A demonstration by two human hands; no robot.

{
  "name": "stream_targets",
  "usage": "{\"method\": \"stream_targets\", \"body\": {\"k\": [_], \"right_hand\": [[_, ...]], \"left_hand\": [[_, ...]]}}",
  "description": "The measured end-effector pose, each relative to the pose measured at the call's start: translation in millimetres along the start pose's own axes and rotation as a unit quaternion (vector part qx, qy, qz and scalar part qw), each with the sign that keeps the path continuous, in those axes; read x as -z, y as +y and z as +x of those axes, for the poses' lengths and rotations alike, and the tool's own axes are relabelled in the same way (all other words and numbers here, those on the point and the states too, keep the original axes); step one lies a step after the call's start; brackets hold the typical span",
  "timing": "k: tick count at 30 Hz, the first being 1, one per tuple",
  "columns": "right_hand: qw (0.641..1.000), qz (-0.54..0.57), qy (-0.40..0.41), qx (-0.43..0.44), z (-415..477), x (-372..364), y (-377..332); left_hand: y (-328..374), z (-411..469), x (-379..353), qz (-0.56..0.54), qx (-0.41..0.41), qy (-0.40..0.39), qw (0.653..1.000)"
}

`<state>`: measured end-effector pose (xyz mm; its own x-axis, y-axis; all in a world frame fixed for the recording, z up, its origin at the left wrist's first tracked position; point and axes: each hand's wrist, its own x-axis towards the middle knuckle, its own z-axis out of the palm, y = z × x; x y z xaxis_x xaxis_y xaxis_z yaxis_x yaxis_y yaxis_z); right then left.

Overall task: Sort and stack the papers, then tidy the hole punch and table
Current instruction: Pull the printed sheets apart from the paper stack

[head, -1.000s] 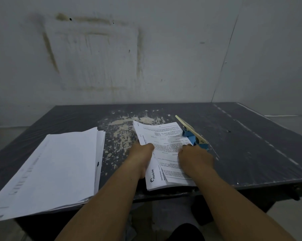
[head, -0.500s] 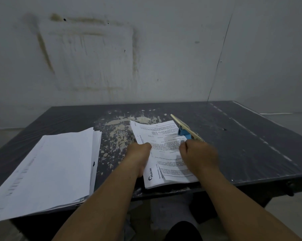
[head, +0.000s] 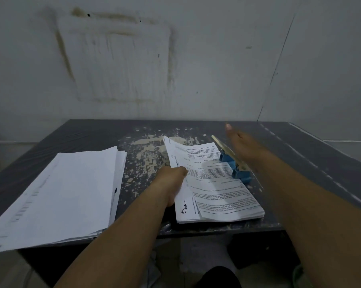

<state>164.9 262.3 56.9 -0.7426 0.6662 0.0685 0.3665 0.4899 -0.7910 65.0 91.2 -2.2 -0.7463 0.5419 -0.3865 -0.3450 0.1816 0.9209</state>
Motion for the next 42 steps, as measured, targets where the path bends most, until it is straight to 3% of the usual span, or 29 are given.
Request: {"method": "stream_targets", "body": {"k": [5, 23, 31, 42], "right_hand": [[0.998, -0.022, -0.062, 0.012, 12, -8, -12], [0.995, -0.035, -0.093, -0.004, 38, -23, 3], [0.986, -0.142, -0.086, 0.026, 48, -47, 17], [0.978, -0.193, -0.068, 0.026, 51, -53, 19]], "left_hand": [[4, 3, 7, -0.014, 0.028, -0.033, 0.999], [-6, 19, 7, -0.015, 0.031, -0.042, 0.999], [-8, 20, 5, 0.0, 0.014, -0.031, 0.999], [-6, 19, 4, 0.012, 0.011, -0.032, 0.999]]}}
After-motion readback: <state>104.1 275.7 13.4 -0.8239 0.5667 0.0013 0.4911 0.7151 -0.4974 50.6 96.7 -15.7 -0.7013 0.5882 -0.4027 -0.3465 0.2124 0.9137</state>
